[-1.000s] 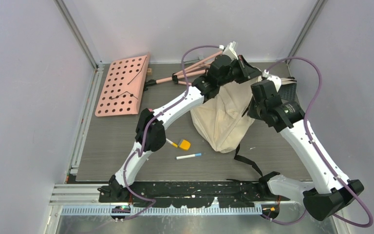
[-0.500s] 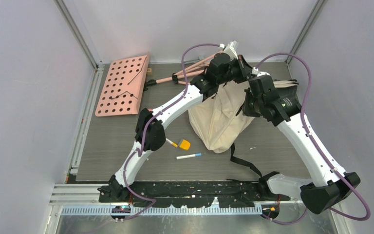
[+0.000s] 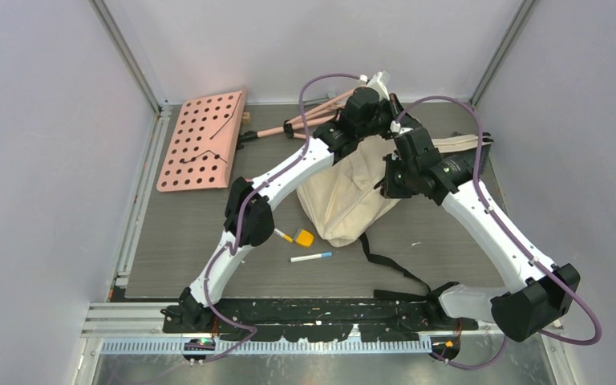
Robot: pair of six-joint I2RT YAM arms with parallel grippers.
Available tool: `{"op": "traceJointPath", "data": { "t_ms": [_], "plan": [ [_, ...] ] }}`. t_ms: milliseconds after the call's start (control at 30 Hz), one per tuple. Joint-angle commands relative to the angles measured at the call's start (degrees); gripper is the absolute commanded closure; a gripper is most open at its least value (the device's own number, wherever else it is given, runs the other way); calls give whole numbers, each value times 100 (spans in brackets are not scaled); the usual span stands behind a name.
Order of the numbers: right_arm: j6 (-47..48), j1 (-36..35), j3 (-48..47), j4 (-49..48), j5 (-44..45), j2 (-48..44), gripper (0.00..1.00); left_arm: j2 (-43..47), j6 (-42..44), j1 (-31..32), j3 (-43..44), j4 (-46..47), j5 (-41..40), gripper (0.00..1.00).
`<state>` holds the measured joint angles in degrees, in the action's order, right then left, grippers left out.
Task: Pack the student bag
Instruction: Zip the student bag at the center of the board, then unzip the student bag at the center of the board.
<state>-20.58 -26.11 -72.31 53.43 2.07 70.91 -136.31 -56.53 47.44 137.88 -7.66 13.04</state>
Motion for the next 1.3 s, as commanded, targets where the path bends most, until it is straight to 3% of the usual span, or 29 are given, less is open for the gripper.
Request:
{"op": "traceJointPath", "data": {
  "t_ms": [0, 100, 267, 400, 633, 867, 900, 1000, 1033, 1133, 1267],
  "plan": [
    [82, -455, 192, 763, -1836, 61, 99, 358, -111, -112, 650, 1891, -707, 100],
    [-63, -456, 68, 687, -1566, -6, 98, 442, -147, -112, 467, 1944, -640, 100],
    [-339, -457, -552, 815, -173, -144, 56, 877, -156, -111, -466, 2240, -428, 100],
    [-575, -437, -1173, 1070, 1024, -244, 36, 1159, -186, -112, -1191, 2380, -122, 100],
    [-680, -241, -1667, 1366, 2230, -433, 23, 1294, -287, -112, -1613, 2590, 209, 100],
    [-561, 730, -1495, 1252, 1902, -378, 19, 1308, -136, -108, -1709, 2466, 396, 98],
    [-557, 969, -1456, 1193, 1722, -382, 18, 1346, -33, -109, -1777, 2410, 420, 91],
    [-545, 1390, -1239, 860, 1381, -366, 17, 1563, 441, -112, -2159, 2134, 486, 52],
    [-544, 1438, -1196, 795, 1334, -363, 16, 1672, 643, -112, -2301, 2019, 513, 44],
    [-575, 1569, -1028, 476, 1169, -296, 16, 2008, 1160, -142, -2757, 1720, 628, 35],
    [-544, 1607, -932, 261, 1061, -136, 16, 2540, 1547, -273, -3478, 1557, 699, 31]
  ]
}}
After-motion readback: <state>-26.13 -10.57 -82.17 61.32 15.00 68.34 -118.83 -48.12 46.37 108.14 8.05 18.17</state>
